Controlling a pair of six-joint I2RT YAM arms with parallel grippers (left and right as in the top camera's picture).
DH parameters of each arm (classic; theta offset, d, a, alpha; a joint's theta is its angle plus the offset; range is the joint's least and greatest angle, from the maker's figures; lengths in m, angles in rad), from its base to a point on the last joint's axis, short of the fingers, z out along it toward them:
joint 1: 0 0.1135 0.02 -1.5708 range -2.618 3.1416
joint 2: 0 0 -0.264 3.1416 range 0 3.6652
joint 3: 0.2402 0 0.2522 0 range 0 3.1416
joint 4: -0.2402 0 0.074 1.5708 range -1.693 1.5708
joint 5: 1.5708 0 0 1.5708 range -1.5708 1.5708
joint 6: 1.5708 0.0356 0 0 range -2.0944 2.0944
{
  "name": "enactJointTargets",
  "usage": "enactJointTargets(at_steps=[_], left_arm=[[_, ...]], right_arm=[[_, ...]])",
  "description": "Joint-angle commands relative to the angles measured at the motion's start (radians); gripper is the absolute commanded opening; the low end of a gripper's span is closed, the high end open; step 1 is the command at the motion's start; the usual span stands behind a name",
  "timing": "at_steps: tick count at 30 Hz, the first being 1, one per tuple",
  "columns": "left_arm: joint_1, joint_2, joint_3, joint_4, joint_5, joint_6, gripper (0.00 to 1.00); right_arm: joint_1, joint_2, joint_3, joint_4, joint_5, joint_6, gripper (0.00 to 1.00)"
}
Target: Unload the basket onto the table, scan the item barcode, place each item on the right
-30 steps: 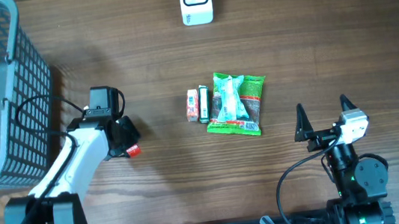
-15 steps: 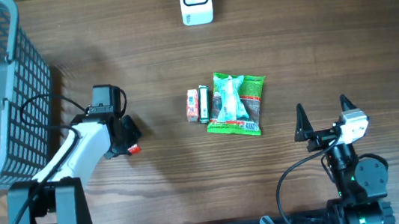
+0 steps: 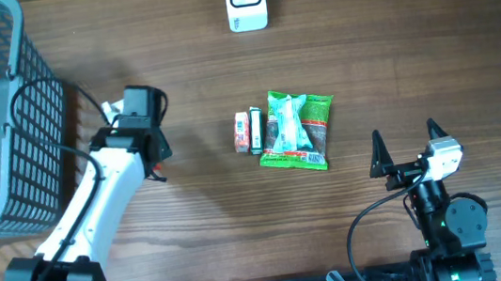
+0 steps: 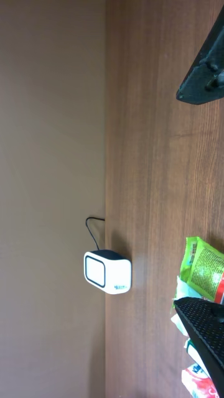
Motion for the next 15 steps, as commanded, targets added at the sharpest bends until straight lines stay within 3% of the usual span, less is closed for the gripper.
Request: enactJointTargets(at_steps=[1,7,9,11,12,13,15], left_arm=[[-0.072,0.000,0.013,-0.006,-0.144,0.052,0.04],[-0.124,0.142,0.013,-0.007,-0.208,0.057,0.04],[-0.109,0.192,0.013,0.004,-0.220,-0.032,0.04],[-0.073,0.201,0.013,0.035,-0.136,-0.043,0.16],[-0.046,0.199,0.020,0.046,-0.066,-0.049,0.41],[-0.022,0.199,0.030,0.042,-0.027,-0.073,0.50],[0.038,0.199,0.039,0.063,0.064,-0.127,0.51]], right_arm=[[-0.005,-0.002,-0.001,0.003,-0.013,-0.012,0.99],[-0.005,-0.002,-0.001,0.003,-0.013,-0.012,1.00],[-0.005,-0.002,-0.001,0.003,-0.013,-0.012,1.00],[-0.005,-0.003,-0.001,0.003,-0.013,-0.012,1.00],[-0.005,-0.002,-0.001,0.003,-0.013,-0.011,1.00],[-0.005,-0.002,-0.001,0.003,-0.013,-0.011,1.00],[-0.005,-0.002,-0.001,0.003,-0.013,-0.012,1.00]])
